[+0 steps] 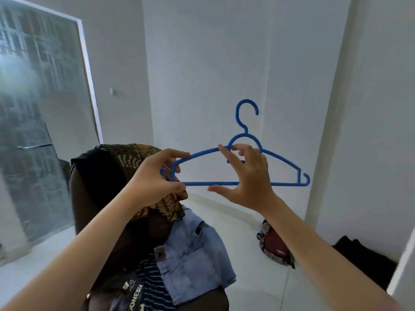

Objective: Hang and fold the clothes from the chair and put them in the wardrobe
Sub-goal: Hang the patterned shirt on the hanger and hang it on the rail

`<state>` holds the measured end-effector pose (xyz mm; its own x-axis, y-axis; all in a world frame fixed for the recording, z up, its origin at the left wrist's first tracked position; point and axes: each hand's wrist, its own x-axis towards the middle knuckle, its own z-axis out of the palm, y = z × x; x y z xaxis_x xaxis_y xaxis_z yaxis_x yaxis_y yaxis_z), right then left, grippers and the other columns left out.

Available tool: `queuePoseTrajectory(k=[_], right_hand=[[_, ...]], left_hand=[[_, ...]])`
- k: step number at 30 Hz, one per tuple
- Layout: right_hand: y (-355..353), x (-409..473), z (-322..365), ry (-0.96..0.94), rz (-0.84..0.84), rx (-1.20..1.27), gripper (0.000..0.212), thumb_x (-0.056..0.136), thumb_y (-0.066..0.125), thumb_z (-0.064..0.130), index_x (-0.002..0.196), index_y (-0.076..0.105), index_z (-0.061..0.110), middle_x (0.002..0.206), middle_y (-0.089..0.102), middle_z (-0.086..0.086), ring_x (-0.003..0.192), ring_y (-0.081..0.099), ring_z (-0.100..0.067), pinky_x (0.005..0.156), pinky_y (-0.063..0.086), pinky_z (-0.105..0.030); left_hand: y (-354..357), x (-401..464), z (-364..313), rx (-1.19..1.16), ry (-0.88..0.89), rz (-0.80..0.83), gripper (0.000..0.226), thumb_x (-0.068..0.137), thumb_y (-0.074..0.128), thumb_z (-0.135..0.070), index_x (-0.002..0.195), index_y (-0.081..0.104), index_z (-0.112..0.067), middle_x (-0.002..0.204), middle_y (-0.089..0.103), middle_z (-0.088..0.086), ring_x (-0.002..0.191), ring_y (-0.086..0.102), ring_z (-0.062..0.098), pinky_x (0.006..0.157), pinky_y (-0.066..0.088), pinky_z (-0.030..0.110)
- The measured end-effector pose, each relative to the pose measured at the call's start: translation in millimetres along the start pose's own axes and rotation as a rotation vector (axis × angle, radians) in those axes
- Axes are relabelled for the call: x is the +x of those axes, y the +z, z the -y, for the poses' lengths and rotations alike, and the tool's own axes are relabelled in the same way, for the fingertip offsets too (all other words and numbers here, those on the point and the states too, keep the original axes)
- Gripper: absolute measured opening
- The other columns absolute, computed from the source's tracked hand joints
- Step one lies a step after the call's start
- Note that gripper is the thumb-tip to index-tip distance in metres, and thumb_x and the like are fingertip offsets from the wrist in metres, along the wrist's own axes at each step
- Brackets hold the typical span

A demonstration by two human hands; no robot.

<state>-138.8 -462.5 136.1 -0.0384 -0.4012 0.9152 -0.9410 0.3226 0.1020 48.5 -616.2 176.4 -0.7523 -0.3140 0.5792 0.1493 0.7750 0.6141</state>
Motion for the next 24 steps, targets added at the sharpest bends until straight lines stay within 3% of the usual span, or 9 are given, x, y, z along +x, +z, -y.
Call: queuePoseTrajectory(k=[8, 12, 17, 20, 24], right_hand=[[121, 2, -83, -0.041, 0.115, 0.110, 0.090, 0.069, 0.061, 0.075, 0.140, 0.044, 0.022, 0.138, 0.047, -0.013, 0.123, 0.046, -0.027, 0.100, 0.042, -0.045], [169, 2, -118, -0.016, 0.185, 0.173, 0.087, 0.070, 0.059, 0.074, 0.139, 0.046, 0.021, 0.139, 0.048, -0.013, 0.121, 0.048, -0.026, 0.099, 0.040, -0.043], [214, 10, -132, -0.032, 0.291, 0.308, 0.097, 0.067, 0.062, 0.076, 0.142, 0.037, 0.020, 0.111, 0.059, -0.008, 0.091, 0.055, -0.018, 0.076, 0.051, -0.036], [232, 16, -130, -0.052, 0.338, 0.351, 0.104, 0.061, 0.062, 0.082, 0.141, 0.039, 0.020, 0.096, 0.056, -0.005, 0.078, 0.045, -0.011, 0.063, 0.045, -0.025], [255, 26, -131, -0.088, 0.350, 0.349, 0.108, 0.056, 0.059, 0.086, 0.141, 0.042, 0.022, 0.087, 0.052, -0.004, 0.067, 0.040, -0.010, 0.053, 0.042, -0.023]], left_hand=[[-8, 52, 93, 0.011, -0.166, -0.040, 0.058, 0.063, 0.082, 0.002, 0.111, 0.064, -0.024, 0.074, 0.059, -0.007, 0.066, 0.060, 0.008, 0.072, 0.055, 0.028], [-10, 64, 129, -0.036, -0.237, -0.057, 0.059, 0.062, 0.082, 0.003, 0.112, 0.064, -0.022, 0.074, 0.057, -0.008, 0.066, 0.059, 0.014, 0.075, 0.056, 0.029], [-15, 72, 156, -0.002, -0.314, -0.080, 0.059, 0.063, 0.081, 0.004, 0.113, 0.063, -0.022, 0.081, 0.058, 0.001, 0.067, 0.060, 0.009, 0.073, 0.055, 0.022], [-21, 77, 172, 0.016, -0.353, -0.090, 0.060, 0.063, 0.081, 0.004, 0.113, 0.063, -0.025, 0.088, 0.058, 0.008, 0.069, 0.061, 0.012, 0.075, 0.056, 0.025], [-29, 86, 196, 0.024, -0.389, -0.117, 0.061, 0.063, 0.080, 0.006, 0.111, 0.064, -0.028, 0.087, 0.058, 0.007, 0.071, 0.060, 0.020, 0.077, 0.057, 0.029]])
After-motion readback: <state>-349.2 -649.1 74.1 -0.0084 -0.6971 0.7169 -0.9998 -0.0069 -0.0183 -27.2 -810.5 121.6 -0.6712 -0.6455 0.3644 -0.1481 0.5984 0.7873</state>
